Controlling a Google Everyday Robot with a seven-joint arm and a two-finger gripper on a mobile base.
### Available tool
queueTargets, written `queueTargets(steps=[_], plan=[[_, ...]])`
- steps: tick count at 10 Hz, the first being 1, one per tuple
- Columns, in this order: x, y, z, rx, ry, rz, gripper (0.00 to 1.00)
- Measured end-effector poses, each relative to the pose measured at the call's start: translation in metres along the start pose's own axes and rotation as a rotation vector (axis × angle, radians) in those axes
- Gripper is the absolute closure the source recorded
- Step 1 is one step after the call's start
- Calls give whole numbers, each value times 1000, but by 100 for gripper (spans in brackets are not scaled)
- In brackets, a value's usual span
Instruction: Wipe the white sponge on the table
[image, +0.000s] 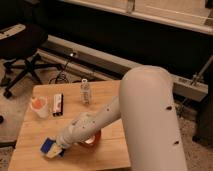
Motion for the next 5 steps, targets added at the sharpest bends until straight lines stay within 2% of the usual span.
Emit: queueTargets(steps=[2, 5], plan=[[-6, 30, 15, -58, 13, -39, 89], [-20, 61, 32, -118, -1, -80, 89]])
